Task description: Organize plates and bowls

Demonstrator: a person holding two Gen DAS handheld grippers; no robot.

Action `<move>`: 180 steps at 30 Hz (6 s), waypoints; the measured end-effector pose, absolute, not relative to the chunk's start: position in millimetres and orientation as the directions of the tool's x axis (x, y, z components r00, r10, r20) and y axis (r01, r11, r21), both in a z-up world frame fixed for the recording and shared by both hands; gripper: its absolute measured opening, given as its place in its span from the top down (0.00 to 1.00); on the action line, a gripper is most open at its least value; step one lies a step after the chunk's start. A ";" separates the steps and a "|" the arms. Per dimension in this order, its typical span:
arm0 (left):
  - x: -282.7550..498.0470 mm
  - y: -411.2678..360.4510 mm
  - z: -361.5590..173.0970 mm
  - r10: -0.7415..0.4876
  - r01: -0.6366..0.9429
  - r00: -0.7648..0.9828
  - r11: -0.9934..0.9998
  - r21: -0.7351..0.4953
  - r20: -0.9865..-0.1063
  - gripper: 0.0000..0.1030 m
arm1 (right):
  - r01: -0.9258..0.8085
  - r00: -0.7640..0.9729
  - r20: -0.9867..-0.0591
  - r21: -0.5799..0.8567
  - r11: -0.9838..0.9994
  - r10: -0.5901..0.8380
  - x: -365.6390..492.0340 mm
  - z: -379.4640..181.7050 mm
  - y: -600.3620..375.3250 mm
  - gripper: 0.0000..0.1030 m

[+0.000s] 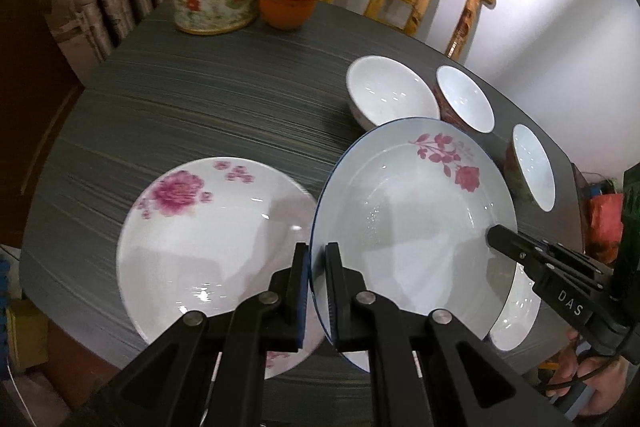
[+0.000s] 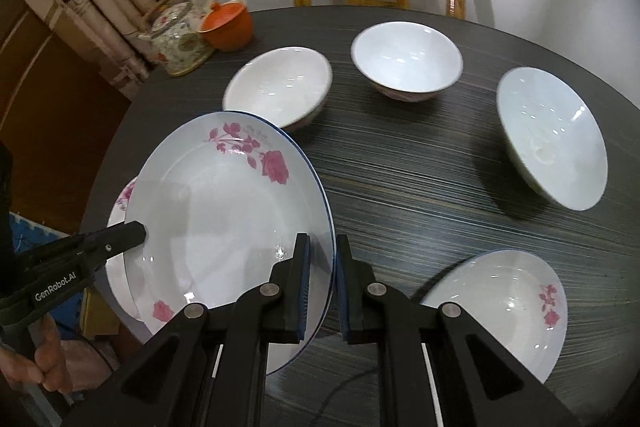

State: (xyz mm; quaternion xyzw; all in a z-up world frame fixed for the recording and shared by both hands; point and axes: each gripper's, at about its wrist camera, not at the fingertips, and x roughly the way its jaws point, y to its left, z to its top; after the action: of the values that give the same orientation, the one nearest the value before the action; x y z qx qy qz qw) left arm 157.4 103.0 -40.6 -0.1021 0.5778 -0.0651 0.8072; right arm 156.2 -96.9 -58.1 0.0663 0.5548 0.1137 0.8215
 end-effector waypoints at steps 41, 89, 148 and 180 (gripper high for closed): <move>127.3 235.1 -83.8 -0.103 -0.141 0.276 0.979 -0.146 -0.956 0.91 | -0.225 0.230 -0.925 0.250 0.942 0.301 161.3 -101.4 42.3 0.89; 127.6 223.0 -63.0 0.065 -0.140 0.375 0.990 0.013 -0.925 0.85 | -0.257 0.202 -0.938 0.228 0.939 0.283 160.6 -101.0 47.7 0.75; 127.5 -104.4 -111.1 -0.480 0.101 0.092 0.876 -0.471 -0.873 0.52 | 0.139 0.241 -0.930 0.315 0.939 0.277 65.5 -135.9 -332.4 0.71; 123.7 -106.5 -123.8 -0.415 0.184 0.105 0.901 -0.392 -0.904 0.93 | 0.153 0.281 -0.930 0.287 0.946 0.237 66.6 -131.8 -320.8 0.88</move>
State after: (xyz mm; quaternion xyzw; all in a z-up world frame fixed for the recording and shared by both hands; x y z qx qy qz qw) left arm 123.7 -106.5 -123.8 -0.0907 0.6374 -0.2029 0.7378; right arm 66.6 -320.8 -131.8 0.1628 0.5992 0.0268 0.7834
